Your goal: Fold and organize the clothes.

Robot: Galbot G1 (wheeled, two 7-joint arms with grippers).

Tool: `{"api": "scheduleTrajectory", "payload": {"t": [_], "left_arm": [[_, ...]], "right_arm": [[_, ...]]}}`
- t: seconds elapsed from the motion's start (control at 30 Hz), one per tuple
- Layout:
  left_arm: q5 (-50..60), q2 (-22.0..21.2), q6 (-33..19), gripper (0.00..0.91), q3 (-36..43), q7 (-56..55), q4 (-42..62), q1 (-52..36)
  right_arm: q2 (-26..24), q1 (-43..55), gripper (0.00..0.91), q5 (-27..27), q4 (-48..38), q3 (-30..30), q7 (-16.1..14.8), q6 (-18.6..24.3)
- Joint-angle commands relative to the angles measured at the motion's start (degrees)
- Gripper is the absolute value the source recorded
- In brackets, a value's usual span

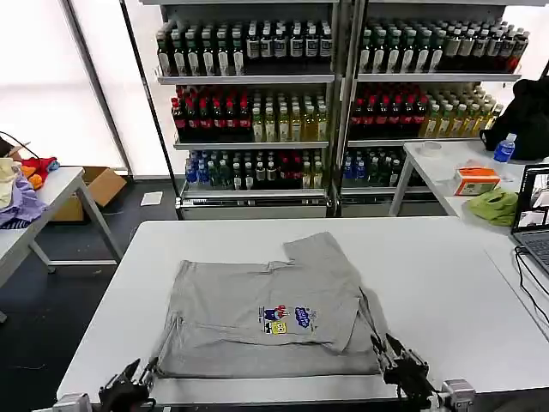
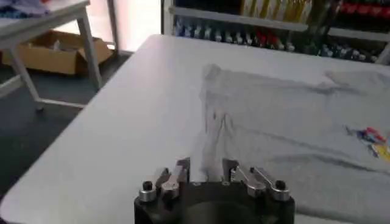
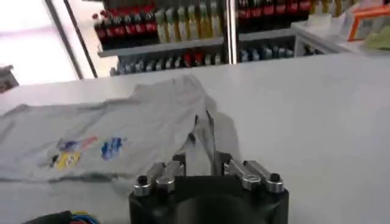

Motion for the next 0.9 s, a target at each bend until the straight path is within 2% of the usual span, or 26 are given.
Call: {"api": "scheduleTrajectory", "payload": {"t": [0.03,0.1,0.17,0.27,0.37,0.5,0.63,0.73,0.9], "left_arm": [[-3.1,6.0,0.3,0.907,-4.9,5.4,1.0,-9.1],[-3.2,9.6,0.3,0.907,-2.4,8.9,4.1,-13.3],[-3.2,13.2,0.3,0.907,0.5,13.1,11.5,-20.3],[-3.1,16.2,0.3,0.907,4.9,17.1,19.4,-29.6],[-2.6,17.7,0.2,0.907,9.8,19.5,29.0,-39.7],[-0.9,18.2,-0.2,0.907,15.7,22.0,38.2,-48.2],[0.3,18.5,-1.3,0.907,22.1,24.4,44.1,-53.5],[0.4,18.0,-1.3,0.907,25.0,25.2,48.0,-56.9],[2.3,15.9,-1.5,0.907,30.0,25.5,54.7,-62.4]], "right_arm": [[-2.6,29.3,0.907,1.2,-14.3,-5.2,-8.9,-5.5],[-3.2,38.1,0.907,1.6,-21.7,-8.9,-11.9,-7.4],[-3.9,44.2,0.907,2.5,-27.1,-13.1,-14.8,-7.9],[-3.0,51.9,0.907,2.1,-36.9,-17.8,-17.5,-8.4],[-0.5,59.3,0.907,2.2,-46.8,-21.5,-19.5,-8.4],[2.7,66.6,0.907,0.5,-57.2,-25.4,-23.0,-8.0],[5.7,70.1,0.907,-1.2,-67.1,-27.4,-23.8,-7.3],[7.5,70.5,0.907,-3.5,-70.4,-27.6,-23.4,-7.0],[9.3,69.9,0.907,-3.8,-70.9,-26.7,-22.6,-7.0]]}}
